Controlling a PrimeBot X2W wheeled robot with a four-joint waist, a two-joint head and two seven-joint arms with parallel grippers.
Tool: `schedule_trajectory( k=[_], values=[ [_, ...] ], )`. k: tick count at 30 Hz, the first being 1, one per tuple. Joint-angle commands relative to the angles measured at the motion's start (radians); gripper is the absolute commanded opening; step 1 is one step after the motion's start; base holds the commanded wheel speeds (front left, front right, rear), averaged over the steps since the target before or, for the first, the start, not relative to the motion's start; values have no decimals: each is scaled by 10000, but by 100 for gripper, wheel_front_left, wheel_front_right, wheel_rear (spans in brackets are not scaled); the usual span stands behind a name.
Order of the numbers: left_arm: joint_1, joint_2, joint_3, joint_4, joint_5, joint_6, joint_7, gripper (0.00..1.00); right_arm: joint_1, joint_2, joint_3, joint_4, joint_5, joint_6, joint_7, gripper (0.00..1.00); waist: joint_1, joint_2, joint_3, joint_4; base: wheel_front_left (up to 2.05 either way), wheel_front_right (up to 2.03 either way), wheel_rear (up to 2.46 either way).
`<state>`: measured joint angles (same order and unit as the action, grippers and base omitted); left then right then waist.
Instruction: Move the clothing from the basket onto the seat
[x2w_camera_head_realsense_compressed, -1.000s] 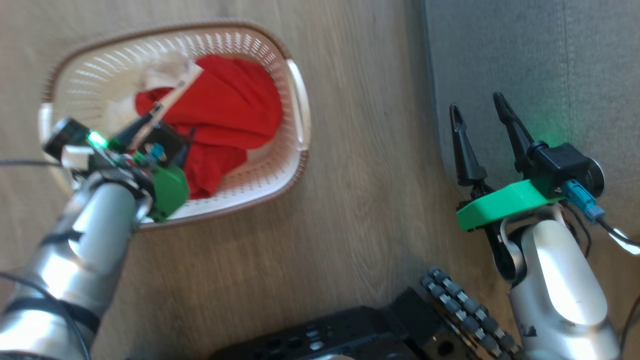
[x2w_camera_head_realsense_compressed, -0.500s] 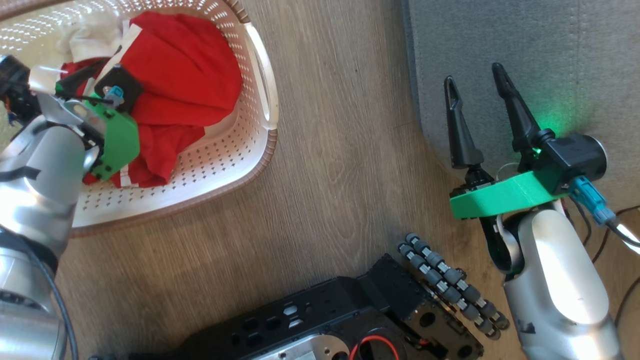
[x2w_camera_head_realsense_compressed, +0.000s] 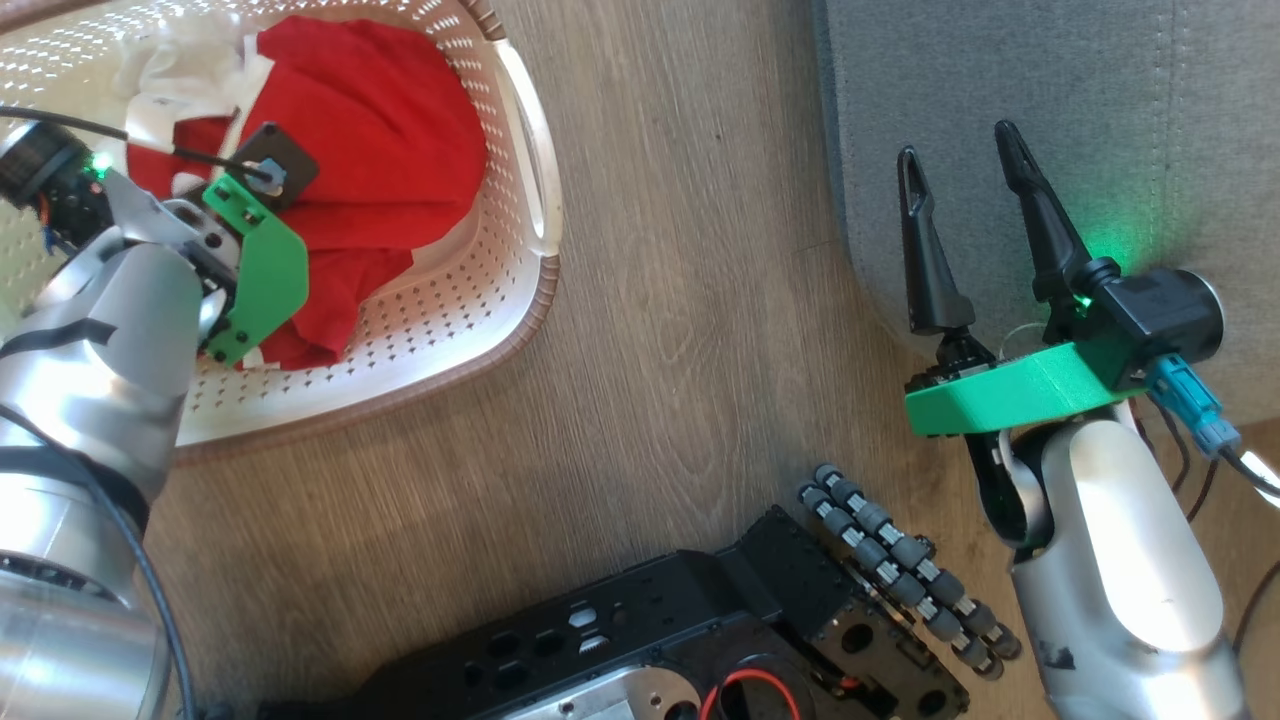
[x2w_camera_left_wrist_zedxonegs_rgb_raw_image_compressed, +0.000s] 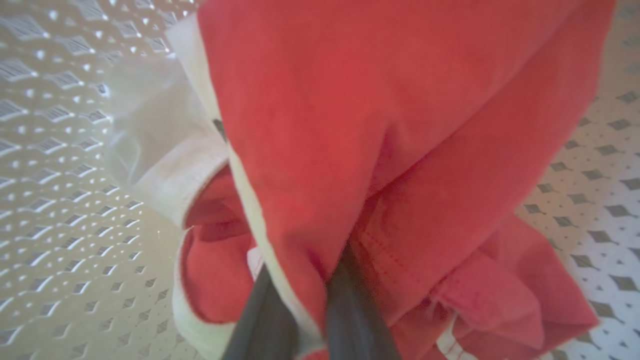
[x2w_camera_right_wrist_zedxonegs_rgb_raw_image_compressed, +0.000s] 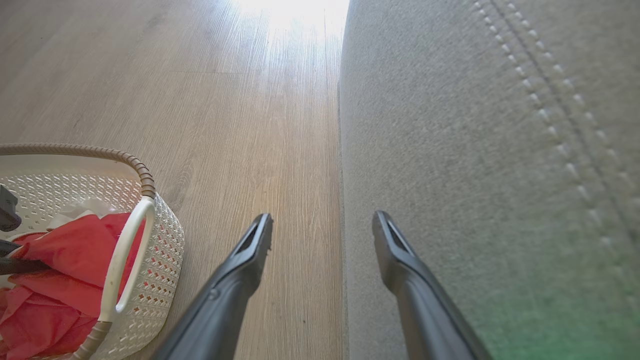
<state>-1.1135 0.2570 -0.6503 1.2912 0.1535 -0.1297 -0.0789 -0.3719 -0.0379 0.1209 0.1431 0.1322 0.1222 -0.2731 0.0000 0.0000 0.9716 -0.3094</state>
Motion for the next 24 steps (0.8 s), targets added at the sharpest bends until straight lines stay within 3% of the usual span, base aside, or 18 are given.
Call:
schedule_trajectory(
  k=[1, 9, 15, 24],
  values=[
    [152, 134, 16, -27, -158, -4, 34, 0, 791, -123, 119, 335, 107, 85, 114, 100, 0, 0, -6, 28, 0, 0, 0],
    [194, 187, -570, -9, -1081, -7, -124, 0, 531, -123, 259, 428, 83, 85, 114, 100, 0, 0, -62, 143, 0, 0, 0],
    [139, 266, -597, -7, -1584, -8, -904, 0, 176, -123, 299, 581, -14, 85, 114, 100, 0, 0, -428, 200, 0, 0, 0],
    [970, -568, -244, -108, -2329, 237, -1733, 0, 40, -123, -144, 1133, -652, 85, 114, 100, 0, 0, -2225, 1003, 0, 0, 0]
  ],
)
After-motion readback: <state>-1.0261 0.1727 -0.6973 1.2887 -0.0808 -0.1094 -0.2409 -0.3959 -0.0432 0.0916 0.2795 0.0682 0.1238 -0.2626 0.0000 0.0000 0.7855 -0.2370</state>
